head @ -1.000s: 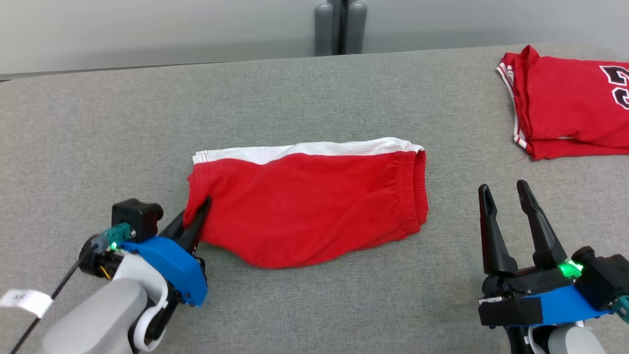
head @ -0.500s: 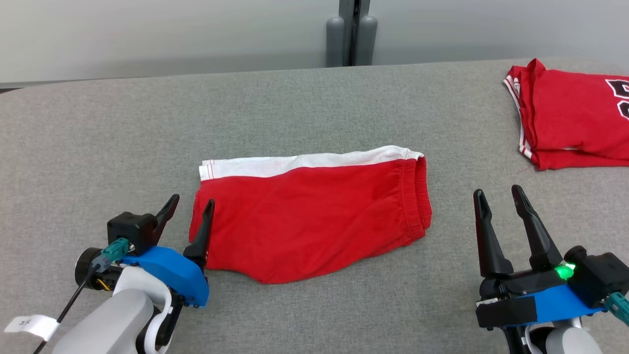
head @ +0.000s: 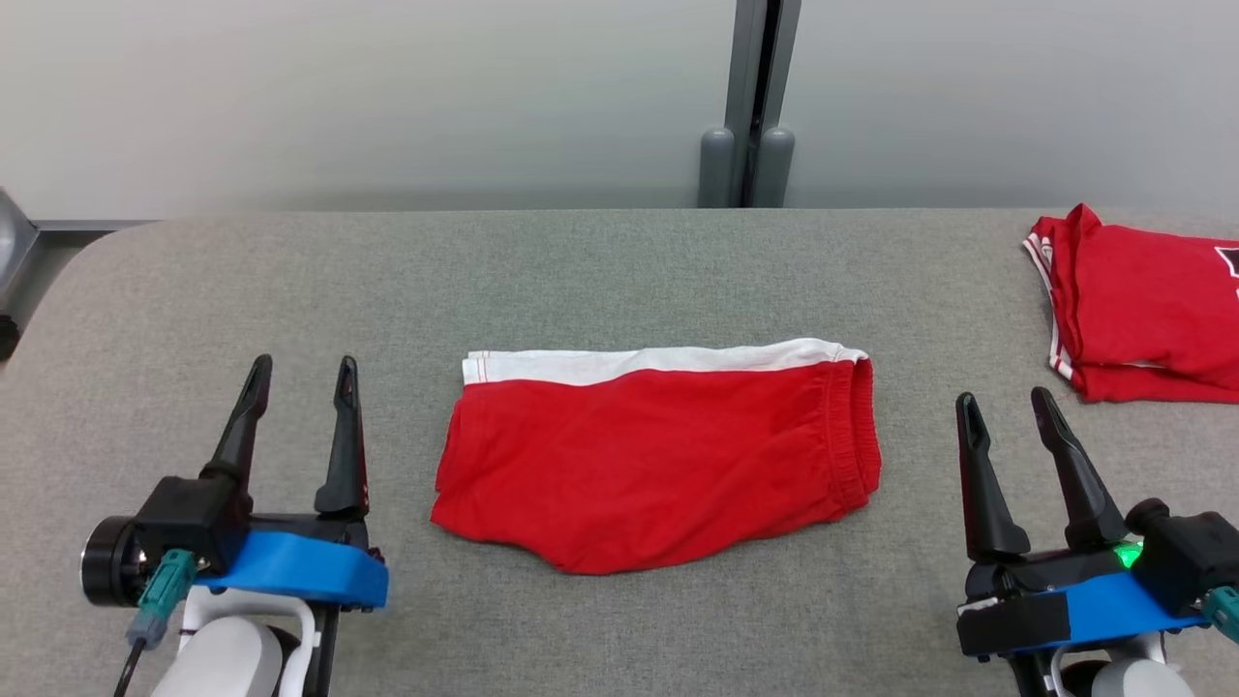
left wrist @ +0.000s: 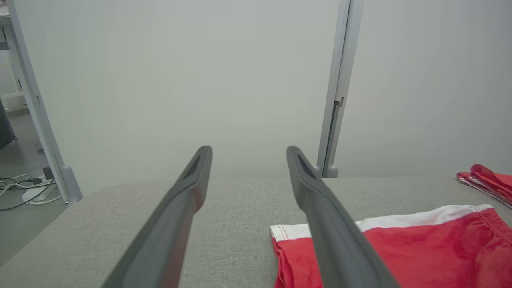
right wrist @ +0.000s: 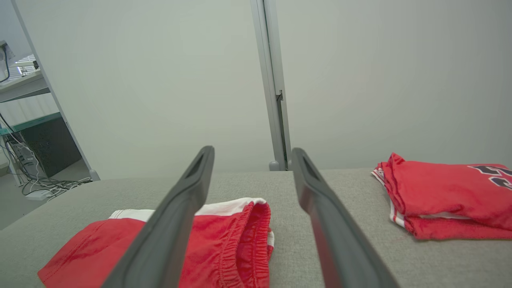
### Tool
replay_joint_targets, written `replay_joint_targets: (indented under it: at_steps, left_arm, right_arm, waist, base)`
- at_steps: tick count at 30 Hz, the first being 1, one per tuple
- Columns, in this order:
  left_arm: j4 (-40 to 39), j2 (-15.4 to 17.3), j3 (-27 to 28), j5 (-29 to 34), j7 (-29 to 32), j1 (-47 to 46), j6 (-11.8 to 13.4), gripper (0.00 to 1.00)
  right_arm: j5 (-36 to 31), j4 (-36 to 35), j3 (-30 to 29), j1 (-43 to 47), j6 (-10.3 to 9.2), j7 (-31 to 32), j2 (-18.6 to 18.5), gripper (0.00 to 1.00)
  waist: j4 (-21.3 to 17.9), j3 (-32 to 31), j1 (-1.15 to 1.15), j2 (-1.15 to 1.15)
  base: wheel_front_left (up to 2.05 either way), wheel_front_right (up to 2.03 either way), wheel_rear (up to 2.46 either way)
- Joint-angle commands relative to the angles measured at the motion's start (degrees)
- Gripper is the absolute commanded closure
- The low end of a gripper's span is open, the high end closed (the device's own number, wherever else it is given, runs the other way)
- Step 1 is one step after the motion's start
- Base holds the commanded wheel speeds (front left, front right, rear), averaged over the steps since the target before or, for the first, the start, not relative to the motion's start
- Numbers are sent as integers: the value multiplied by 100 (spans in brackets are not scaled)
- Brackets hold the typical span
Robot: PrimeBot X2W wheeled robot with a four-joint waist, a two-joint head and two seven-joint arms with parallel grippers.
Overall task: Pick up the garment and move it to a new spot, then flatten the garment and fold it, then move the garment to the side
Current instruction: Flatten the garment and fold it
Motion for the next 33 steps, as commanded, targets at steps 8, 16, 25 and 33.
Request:
replay_joint_targets:
  at_steps: [8, 16, 25, 33]
  left_arm:
    - [-358, -421, 953, 839, -23, 772, -249, 0]
    - [-302, -747, 1427, 1314, -23, 1227, -530, 0]
    - [-169, -996, 1701, 1668, -24, 1275, -770, 0]
    - [-68, -1163, 1926, 1877, -24, 1216, -974, 0]
  right_arm:
    - [-49, 82, -289, 292, 1, 103, -6, 0]
    - [-106, 124, -438, 532, 1, 284, -6, 0]
    - [-170, 146, -400, 635, 1, 409, -6, 0]
    - [-188, 185, -401, 585, 1, 427, -5, 0]
  waist:
    - [84, -224, 1, 0]
    - [77, -326, 1, 0]
    - [36, -346, 1, 0]
    - [26, -340, 1, 0]
  base:
    - [0, 0, 0]
    - [0, 0, 0]
    - [0, 0, 0]
    - [0, 0, 0]
